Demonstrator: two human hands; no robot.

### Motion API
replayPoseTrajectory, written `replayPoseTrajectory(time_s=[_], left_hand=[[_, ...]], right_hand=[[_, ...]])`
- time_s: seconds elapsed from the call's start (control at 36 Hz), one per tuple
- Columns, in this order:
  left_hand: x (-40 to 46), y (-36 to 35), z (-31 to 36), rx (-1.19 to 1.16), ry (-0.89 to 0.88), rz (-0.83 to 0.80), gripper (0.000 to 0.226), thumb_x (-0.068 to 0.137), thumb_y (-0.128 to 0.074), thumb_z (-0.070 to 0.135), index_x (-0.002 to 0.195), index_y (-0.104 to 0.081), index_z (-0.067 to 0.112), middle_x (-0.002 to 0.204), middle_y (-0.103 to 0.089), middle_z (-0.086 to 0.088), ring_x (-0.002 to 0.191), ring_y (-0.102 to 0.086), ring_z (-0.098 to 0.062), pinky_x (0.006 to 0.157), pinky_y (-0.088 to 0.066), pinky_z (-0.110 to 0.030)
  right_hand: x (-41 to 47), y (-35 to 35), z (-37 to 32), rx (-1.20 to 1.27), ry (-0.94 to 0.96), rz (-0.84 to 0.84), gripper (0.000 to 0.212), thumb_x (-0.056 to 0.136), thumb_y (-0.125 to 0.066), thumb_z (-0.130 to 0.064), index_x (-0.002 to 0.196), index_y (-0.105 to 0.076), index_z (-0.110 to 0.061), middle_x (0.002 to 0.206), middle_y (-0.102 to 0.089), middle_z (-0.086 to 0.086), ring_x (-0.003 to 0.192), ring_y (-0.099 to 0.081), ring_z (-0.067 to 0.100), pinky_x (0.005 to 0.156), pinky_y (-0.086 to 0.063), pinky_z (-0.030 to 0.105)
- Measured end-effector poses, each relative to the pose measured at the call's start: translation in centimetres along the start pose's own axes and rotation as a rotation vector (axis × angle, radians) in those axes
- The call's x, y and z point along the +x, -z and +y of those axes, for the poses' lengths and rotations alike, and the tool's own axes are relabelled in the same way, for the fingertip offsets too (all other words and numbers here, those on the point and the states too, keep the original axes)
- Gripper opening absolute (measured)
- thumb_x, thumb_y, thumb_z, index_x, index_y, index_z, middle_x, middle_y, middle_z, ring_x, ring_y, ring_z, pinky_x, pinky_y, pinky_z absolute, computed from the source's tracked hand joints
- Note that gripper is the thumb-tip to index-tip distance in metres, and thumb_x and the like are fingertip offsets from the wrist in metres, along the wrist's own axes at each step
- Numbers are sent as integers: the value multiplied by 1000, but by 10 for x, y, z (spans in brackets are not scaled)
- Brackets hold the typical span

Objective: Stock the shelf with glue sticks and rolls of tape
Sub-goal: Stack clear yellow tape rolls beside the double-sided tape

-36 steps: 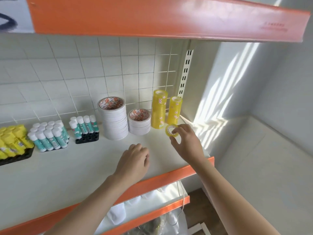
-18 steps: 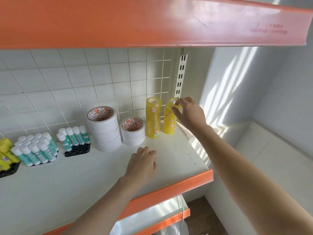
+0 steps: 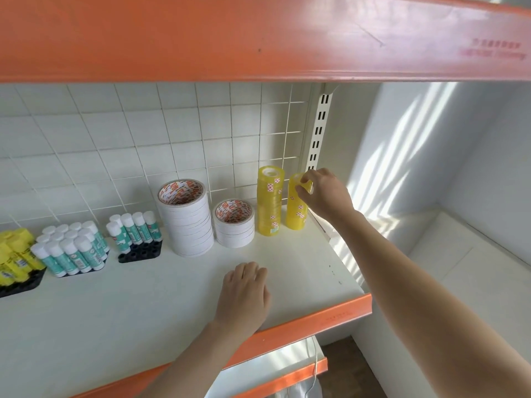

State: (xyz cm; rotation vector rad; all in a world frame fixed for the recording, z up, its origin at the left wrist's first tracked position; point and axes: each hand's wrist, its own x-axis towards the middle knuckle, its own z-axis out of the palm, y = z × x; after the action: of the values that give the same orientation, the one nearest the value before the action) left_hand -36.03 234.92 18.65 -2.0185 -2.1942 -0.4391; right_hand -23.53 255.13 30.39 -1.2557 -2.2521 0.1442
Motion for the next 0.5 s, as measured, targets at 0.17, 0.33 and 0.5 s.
replayPoseTrajectory(time_s=[0.17,0.33,0.5], left_hand=[[-1,-3,0,-31,22,27,26,77,-35,25,86,-59,18,89,-58,1,81,-57,-23,66,-50,-37],[-1,-5,-1,-42,35,15,27,77,-35,26,86,-59,19,90,-59,2,81,-57,-23,68,-51,-37],[-2,-3,-1,-52,46,10,28,76,-36,27,87,-61,20,90,-60,2,82,-58,-22,68,-51,-36]], right_hand=[[0,-1,1,54,-19,-20,29,85,-68,-33,105,-63,-12,106,-57,10,86,-59,28,74,-52,37],[1,-1,1,101,-42,-21,26,84,-70,-31,103,-64,-13,104,-57,9,81,-60,27,76,-52,39],[2,-1,2,94,-67,-23,27,85,-69,-31,104,-63,-13,102,-57,9,82,-60,28,75,-51,37]])
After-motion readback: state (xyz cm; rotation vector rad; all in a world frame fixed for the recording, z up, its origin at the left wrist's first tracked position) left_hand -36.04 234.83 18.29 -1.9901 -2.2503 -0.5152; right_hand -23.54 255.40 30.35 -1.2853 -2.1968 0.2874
